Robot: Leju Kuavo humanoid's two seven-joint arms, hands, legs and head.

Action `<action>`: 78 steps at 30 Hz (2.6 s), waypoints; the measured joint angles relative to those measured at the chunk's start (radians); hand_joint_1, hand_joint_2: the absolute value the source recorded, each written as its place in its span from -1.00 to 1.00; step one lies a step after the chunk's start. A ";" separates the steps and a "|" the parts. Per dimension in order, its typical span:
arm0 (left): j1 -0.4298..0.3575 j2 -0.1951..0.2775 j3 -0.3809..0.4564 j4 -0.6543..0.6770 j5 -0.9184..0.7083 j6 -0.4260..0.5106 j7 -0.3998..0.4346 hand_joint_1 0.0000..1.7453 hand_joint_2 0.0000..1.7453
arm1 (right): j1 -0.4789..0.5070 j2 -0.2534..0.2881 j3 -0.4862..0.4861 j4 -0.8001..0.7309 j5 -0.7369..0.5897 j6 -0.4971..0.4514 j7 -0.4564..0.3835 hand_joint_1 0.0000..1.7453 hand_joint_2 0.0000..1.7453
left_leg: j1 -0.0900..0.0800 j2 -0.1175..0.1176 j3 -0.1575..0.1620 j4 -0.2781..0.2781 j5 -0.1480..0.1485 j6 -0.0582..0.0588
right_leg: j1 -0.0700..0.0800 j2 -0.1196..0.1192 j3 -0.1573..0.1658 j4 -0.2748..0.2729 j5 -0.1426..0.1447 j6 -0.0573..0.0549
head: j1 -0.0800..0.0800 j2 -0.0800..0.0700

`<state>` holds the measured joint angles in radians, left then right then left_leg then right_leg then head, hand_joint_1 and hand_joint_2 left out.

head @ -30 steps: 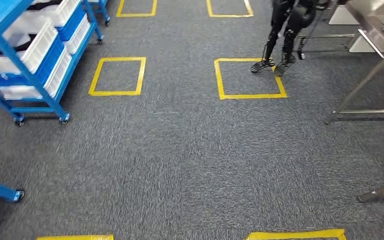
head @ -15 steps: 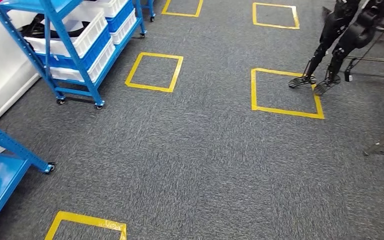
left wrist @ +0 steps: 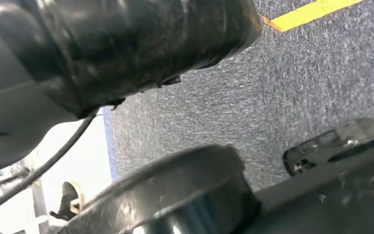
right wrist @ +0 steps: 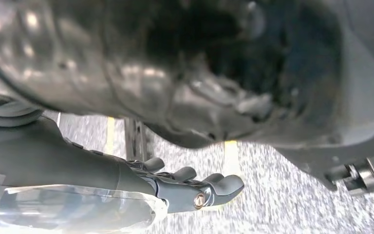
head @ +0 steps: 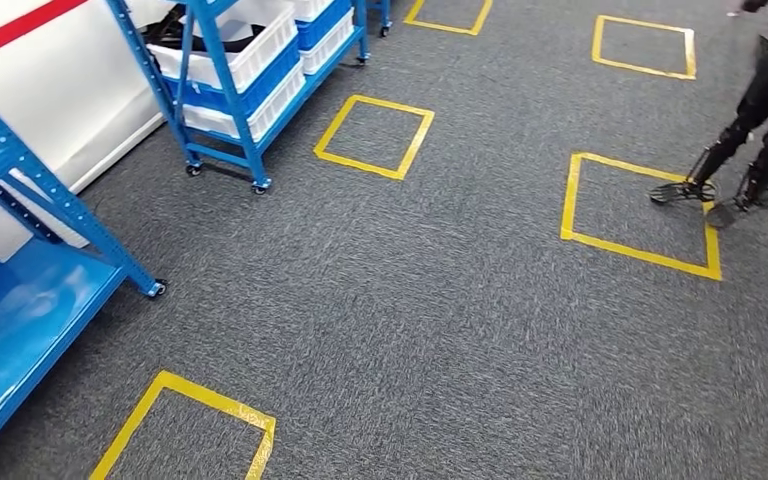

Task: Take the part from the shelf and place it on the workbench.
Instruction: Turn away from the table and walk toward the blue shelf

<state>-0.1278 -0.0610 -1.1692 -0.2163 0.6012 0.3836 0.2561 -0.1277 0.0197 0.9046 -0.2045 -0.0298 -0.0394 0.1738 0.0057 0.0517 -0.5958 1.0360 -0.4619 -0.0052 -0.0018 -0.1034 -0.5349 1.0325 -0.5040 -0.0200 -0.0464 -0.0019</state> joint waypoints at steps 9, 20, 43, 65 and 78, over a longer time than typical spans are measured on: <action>-0.001 -0.001 0.000 0.000 -0.006 -0.005 0.003 -1.00 -1.00 | -0.002 0.001 0.017 -0.003 0.006 -0.001 -0.002 -1.00 -1.00 | 0.007 -0.079 0.005 -0.031 0.018 0.037 | -0.011 0.091 -0.104 0.238 -0.124 0.042 | 0.012 0.000; 0.004 -0.001 0.000 0.000 -0.008 -0.004 0.009 -1.00 -1.00 | -0.004 -0.001 0.031 -0.003 0.006 0.000 -0.001 -1.00 -1.00 | 0.017 -0.160 -0.031 0.006 0.010 -0.018 | -0.023 0.148 -0.001 -0.004 0.012 0.004 | 0.009 0.000; 0.002 -0.003 0.000 0.000 -0.009 -0.004 0.009 -1.00 -1.00 | -0.001 -0.002 0.046 -0.007 0.005 0.001 -0.005 -1.00 -1.00 | 0.010 -0.125 0.003 -0.023 0.021 0.033 | -0.022 0.115 -0.058 0.143 -0.041 0.044 | 0.011 0.000; -0.002 -0.003 0.000 0.001 -0.015 -0.005 0.003 -1.00 -1.00 | -0.004 -0.001 0.047 -0.008 0.005 0.004 -0.005 -1.00 -1.00 | -0.007 0.007 -0.007 -0.010 0.014 0.014 | 0.001 -0.020 0.013 0.000 -0.002 0.013 | -0.002 0.000; 0.000 -0.005 -0.001 0.002 -0.015 -0.006 0.002 -1.00 -1.00 | 0.000 -0.004 0.047 -0.008 0.005 0.005 -0.005 -1.00 -1.00 | 0.003 -0.164 -0.012 -0.014 0.030 0.028 | -0.019 0.179 -0.015 0.027 0.008 0.032 | 0.009 0.000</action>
<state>-0.1279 -0.0662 -1.1699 -0.2148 0.5862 0.3778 0.2584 -0.1280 0.0154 0.9518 -0.2121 -0.0252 -0.0341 0.1686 0.0086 -0.1123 -0.6081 1.0217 -0.4320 0.0224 -0.0211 0.0759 -0.5503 1.0599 -0.4956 0.0124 -0.0369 -0.0019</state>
